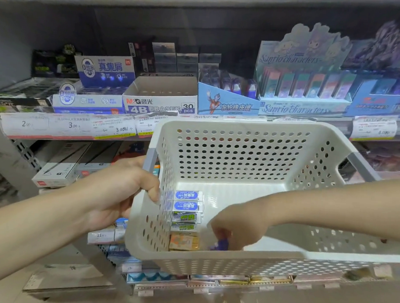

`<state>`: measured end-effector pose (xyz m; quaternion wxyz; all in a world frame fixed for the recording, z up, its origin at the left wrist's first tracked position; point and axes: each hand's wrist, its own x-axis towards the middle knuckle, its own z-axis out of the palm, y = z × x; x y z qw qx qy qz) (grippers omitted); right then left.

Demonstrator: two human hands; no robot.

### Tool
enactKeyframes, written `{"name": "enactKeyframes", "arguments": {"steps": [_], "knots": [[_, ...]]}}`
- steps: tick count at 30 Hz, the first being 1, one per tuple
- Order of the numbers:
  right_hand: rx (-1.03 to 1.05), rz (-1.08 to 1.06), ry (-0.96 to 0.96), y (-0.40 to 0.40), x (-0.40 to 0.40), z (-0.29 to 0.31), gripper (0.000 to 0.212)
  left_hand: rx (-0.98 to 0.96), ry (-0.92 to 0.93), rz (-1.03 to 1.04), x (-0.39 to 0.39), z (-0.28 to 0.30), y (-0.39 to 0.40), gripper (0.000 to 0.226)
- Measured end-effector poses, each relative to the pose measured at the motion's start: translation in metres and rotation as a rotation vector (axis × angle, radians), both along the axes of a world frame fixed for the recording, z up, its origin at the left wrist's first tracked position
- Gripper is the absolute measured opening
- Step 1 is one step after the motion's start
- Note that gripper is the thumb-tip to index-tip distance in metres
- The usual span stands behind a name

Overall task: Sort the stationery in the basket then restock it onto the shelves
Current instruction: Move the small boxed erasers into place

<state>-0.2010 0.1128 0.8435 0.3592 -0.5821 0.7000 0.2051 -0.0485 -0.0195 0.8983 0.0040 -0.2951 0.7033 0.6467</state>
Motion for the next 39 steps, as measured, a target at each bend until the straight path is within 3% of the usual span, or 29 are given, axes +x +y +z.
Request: {"name": "enactKeyframes", "arguments": {"steps": [3,7,12,17,20,24,27,31,39], "knots": [[-0.102,-0.16,-0.119,-0.004,-0.011,0.031,0.015,0.022,-0.008,-0.004,0.0,0.0,-0.004,0.057],[-0.483,-0.303,-0.117,0.003,-0.029,0.114,0.012,0.062,-0.004,0.002,0.0,0.001,-0.008,0.063],[-1.056,-0.442,0.205,0.018,-0.062,0.195,0.013,0.055,0.009,-0.006,-0.001,0.002,-0.007,0.059],[-1.167,-0.375,0.587,-0.012,-0.09,0.163,0.025,0.022,0.007,0.017,0.002,-0.002,-0.008,0.06],[-1.292,-0.354,0.659,-0.026,-0.097,0.151,0.027,0.012,0.001,0.024,0.005,-0.003,-0.007,0.059],[-1.05,-0.47,0.614,-0.051,-0.116,0.16,0.027,0.028,0.013,0.028,0.003,-0.002,-0.006,0.062],[-0.837,-0.399,0.532,-0.063,-0.124,0.162,0.027,0.024,0.013,0.027,0.004,0.0,-0.004,0.065],[-0.773,-0.371,0.432,-0.066,-0.125,0.169,0.023,0.018,-0.013,0.067,0.007,0.0,-0.003,0.081],[-0.692,-0.438,0.158,-0.063,-0.133,0.178,0.021,0.035,0.003,0.101,0.006,0.002,0.0,0.085]]}}
